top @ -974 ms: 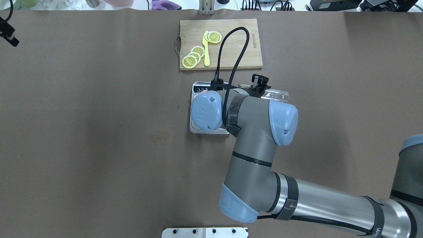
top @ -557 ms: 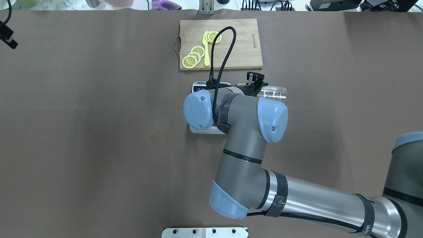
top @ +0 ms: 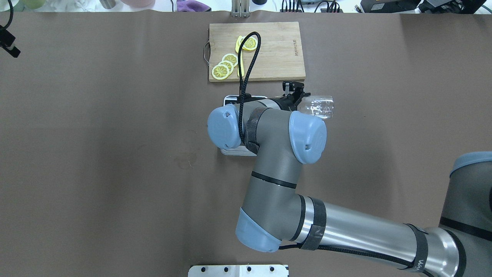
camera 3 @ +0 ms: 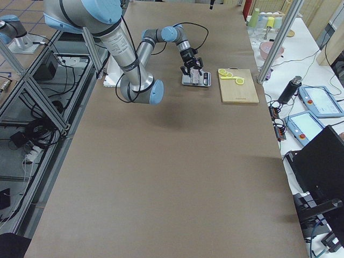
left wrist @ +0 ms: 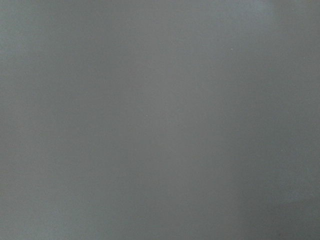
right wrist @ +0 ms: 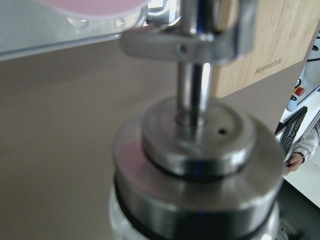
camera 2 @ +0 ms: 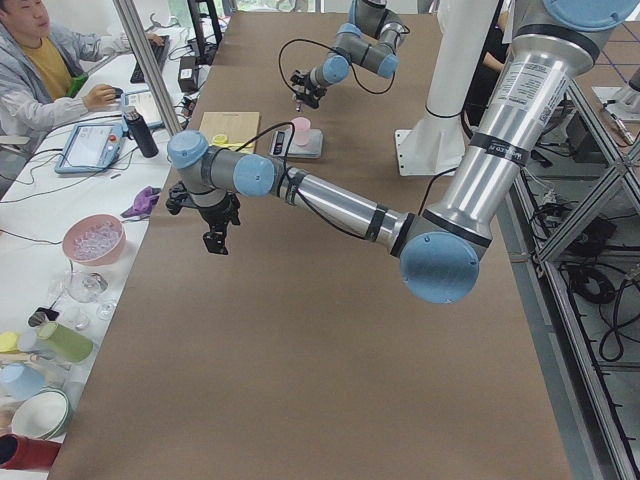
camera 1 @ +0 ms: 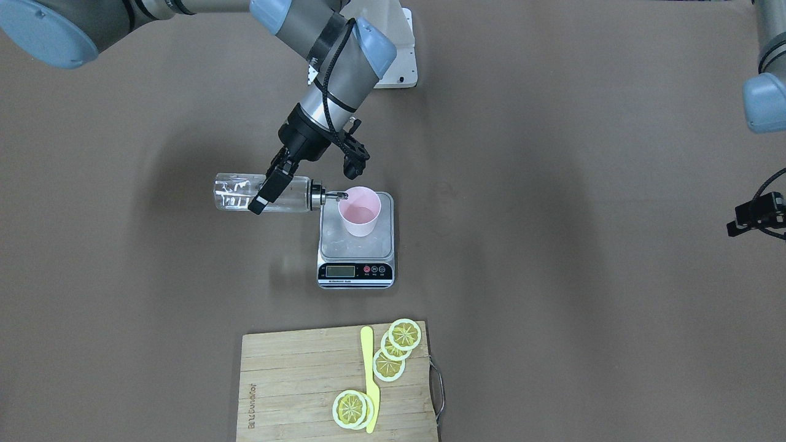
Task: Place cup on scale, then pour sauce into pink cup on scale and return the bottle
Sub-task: 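Tilt the dispenser spout into the pink cup with the right gripper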
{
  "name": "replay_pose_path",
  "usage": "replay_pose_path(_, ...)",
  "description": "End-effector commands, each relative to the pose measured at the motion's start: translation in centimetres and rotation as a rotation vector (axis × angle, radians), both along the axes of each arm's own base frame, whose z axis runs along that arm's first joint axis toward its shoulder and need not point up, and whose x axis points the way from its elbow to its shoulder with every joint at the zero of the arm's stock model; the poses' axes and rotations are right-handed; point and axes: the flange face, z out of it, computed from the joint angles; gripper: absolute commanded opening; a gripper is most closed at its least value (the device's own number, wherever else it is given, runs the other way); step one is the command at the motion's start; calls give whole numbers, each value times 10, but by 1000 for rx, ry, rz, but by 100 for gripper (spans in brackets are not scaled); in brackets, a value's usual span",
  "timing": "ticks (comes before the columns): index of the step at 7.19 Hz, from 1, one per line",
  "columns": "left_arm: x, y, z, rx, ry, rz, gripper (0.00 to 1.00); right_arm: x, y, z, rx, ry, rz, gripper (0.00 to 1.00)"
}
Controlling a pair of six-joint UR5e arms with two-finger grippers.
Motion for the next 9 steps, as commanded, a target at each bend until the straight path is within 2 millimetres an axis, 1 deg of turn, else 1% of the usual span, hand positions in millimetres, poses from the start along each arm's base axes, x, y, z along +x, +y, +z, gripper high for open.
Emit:
replay_pose_path(1, -1, 3, 5, -5, -1, 1, 98, -2, -3, -5, 5, 66, -55, 0)
replay_pose_path(3, -1, 3, 5, -5, -1, 1, 98, -6, -5, -9, 13, 107, -95, 0)
replay_pose_path(4, -1, 4, 8, -9, -2, 1, 98, -6, -6, -12, 14, 122, -104, 0)
replay_pose_path(6, -1, 4, 7, -7, -2, 0, 98, -5, -7, -10, 18, 157, -141, 0)
replay_pose_path(9, -1, 4, 7, -6, -2, 1, 98, -4, -8, -14, 28, 187, -180, 0)
